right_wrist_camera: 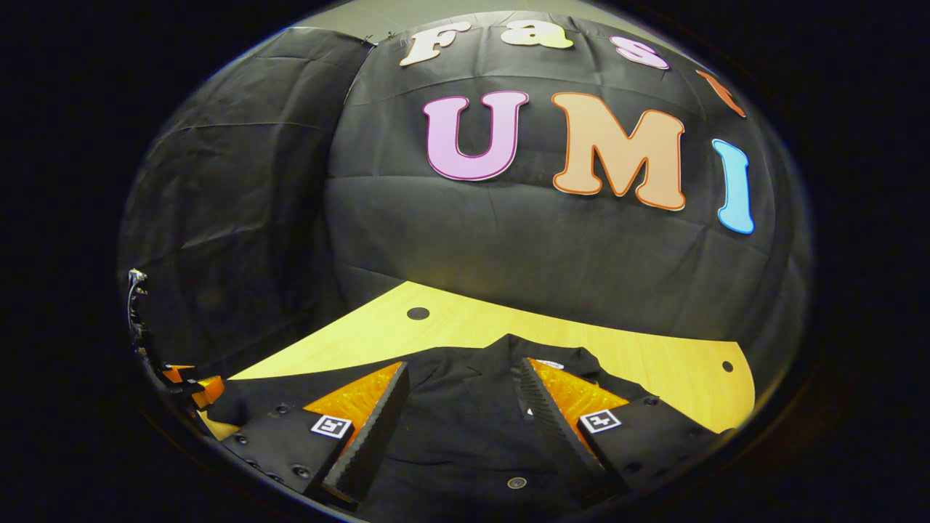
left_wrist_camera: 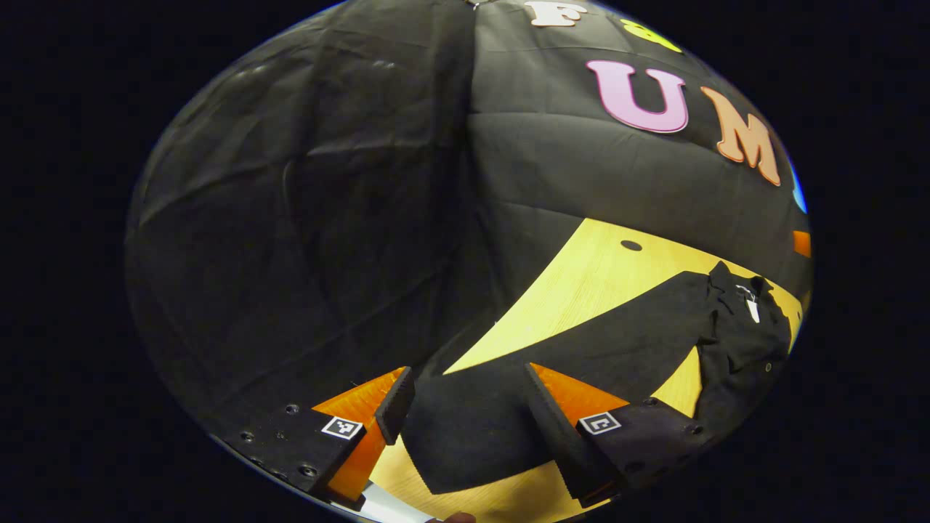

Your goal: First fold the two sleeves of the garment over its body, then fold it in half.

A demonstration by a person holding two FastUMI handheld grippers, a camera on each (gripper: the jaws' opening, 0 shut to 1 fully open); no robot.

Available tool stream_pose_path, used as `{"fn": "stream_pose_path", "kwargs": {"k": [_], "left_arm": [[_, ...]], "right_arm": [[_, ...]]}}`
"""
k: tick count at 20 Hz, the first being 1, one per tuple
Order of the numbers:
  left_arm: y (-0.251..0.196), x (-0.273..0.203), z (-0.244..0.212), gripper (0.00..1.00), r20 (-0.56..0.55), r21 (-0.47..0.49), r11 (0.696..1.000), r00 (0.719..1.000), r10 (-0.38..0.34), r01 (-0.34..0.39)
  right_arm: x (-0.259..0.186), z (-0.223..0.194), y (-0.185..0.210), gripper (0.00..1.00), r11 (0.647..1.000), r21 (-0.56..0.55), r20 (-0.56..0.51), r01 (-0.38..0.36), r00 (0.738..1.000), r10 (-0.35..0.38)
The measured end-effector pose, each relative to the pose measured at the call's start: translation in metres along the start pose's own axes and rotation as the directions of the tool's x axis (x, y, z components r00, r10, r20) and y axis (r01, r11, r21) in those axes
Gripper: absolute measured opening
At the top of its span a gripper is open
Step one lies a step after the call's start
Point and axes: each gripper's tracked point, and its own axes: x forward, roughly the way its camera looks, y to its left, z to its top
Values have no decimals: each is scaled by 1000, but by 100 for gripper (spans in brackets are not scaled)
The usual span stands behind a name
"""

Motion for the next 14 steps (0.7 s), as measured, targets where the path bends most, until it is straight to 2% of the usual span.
{"fn": "stream_pose_path", "kwargs": {"k": [3,6,8,10,11,14], "left_arm": [[4,7,-19,93,-67,-38,999,997,31,-33],[6,9,-52,94,-150,-37,999,988,23,-29],[10,13,-45,97,-84,22,1000,996,24,-22],[6,9,-46,95,-91,11,1000,996,6,-5],[5,7,-47,87,-97,22,1000,995,-15,17],[-12,7,-50,27,-128,116,989,989,-76,91]], "right_arm": [[-4,-2,-6,98,1000,-1,-4,11,1000,-11],[-6,-3,-7,98,1000,0,-6,12,1000,-12],[-8,-1,-6,97,1000,-3,-3,8,1000,-8],[-11,-1,-6,98,1000,-2,-3,7,1000,-7],[-13,-1,-7,97,1000,-4,-3,10,1000,-10],[-19,-2,-12,97,1000,-13,3,11,1000,-11]]}}
